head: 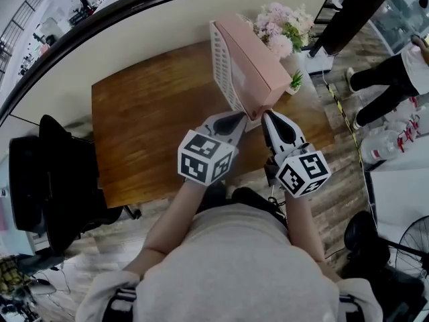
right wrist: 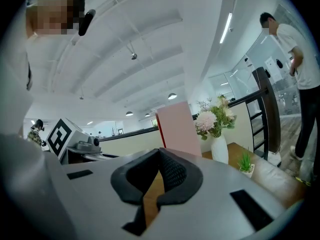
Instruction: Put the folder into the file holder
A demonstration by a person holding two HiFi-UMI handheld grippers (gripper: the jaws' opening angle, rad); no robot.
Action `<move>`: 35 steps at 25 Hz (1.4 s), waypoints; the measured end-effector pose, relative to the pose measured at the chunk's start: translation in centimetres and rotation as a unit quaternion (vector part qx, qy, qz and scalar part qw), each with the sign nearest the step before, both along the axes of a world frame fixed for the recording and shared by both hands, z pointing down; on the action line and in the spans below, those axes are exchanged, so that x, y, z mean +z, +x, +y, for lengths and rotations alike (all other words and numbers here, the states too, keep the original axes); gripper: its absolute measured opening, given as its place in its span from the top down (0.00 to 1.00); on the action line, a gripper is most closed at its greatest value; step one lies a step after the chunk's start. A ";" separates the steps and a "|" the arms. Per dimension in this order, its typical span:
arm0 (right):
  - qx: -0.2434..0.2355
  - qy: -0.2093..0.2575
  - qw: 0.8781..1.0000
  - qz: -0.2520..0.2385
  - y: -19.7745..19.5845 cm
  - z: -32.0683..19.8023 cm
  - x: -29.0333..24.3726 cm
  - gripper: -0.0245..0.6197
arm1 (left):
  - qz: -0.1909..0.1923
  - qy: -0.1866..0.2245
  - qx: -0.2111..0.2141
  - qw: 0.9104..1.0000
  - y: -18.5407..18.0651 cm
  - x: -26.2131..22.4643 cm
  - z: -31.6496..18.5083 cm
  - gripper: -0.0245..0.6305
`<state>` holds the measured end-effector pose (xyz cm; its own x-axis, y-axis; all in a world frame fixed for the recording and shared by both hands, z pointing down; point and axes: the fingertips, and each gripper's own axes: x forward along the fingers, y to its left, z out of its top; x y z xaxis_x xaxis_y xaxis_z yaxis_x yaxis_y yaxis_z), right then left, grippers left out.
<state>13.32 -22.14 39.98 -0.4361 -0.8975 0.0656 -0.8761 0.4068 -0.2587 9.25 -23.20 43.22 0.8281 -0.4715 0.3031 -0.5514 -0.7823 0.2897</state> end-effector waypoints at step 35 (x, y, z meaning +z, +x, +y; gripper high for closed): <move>-0.017 -0.002 1.000 0.024 -0.8 0.0 1.0 0.96 | 0.001 -0.001 0.001 1.000 0.2 0.5 -0.6 0.95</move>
